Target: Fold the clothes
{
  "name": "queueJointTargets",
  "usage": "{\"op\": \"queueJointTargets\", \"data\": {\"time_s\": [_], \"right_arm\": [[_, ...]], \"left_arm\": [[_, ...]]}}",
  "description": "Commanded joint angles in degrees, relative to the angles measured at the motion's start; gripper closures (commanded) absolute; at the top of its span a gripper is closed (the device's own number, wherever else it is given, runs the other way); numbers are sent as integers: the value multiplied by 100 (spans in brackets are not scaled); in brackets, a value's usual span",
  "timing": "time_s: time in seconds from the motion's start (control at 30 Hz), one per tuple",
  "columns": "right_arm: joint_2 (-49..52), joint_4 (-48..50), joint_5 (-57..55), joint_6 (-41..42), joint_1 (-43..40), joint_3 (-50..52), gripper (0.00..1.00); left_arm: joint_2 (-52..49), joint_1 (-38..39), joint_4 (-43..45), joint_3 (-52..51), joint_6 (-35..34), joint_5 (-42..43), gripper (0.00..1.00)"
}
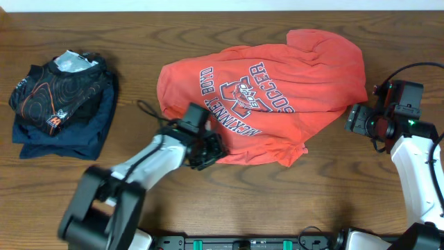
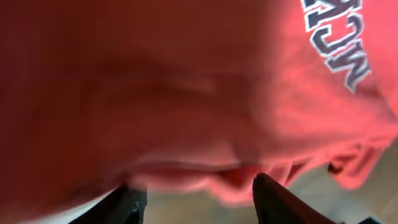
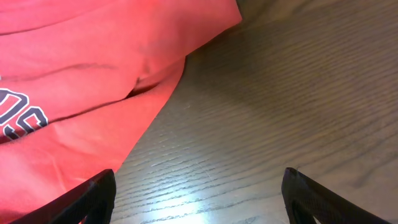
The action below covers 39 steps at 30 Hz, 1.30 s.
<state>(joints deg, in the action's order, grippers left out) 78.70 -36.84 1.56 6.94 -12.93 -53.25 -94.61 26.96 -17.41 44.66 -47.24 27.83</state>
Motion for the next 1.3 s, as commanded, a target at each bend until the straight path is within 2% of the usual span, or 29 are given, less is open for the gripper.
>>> {"op": "queueJointTargets", "data": {"time_s": [0.0,0.07,0.23,0.37,0.5,0.53,0.57,0.63,0.7,0.73,0.83,0.9,1.0,1.13,1.27], "right_arm": [[7,-4,35,-39,-13,-35,16],[7,-7,35,-39,-13,-35,16],[7,-4,35,-42,-13,-35,16],[7,0,35,-39,-13,-35,16],[7,2,35,-39,-13,-35,16],[7,2,35,-39,-13,-35,16],[7,0,37,-39,-13,-35,16],[7,-2,35,-39,-13,-35,16],[7,-4,35,-39,-13,-35,16],[7,-4,33,-39,-13,-35,16],[7,15,33,-39,-13,-35,16],[7,20,33,-39,-13,-35,16],[7,17,35,-39,-13,-35,16],[7,-15,35,-39,-13,-35,16],[7,-24,35,-39,-13,-35,16]], "left_arm": [[-396,190,396,-24,-431,-179,53],[-507,155,498,-22,-428,-199,94],[-240,-326,142,-15,-31,-199,94],[407,-1202,-376,79,632,-682,94],[955,-2122,33,138,1193,-1040,94],[1025,-2308,181,138,1257,-1051,92],[1056,-2437,247,138,1250,-1034,83],[1064,-2590,199,138,1252,-835,42],[1045,-2597,-127,138,1252,-426,26],[1038,-2568,-337,138,1250,-216,21],[1038,-2354,-1032,131,1252,-26,18],[1034,-2149,-1193,76,1248,-39,23],[1008,-1781,-1078,-46,1156,-286,28],[839,-1370,-782,-140,861,-964,27],[518,-1220,-400,-140,557,-1080,28]]}}
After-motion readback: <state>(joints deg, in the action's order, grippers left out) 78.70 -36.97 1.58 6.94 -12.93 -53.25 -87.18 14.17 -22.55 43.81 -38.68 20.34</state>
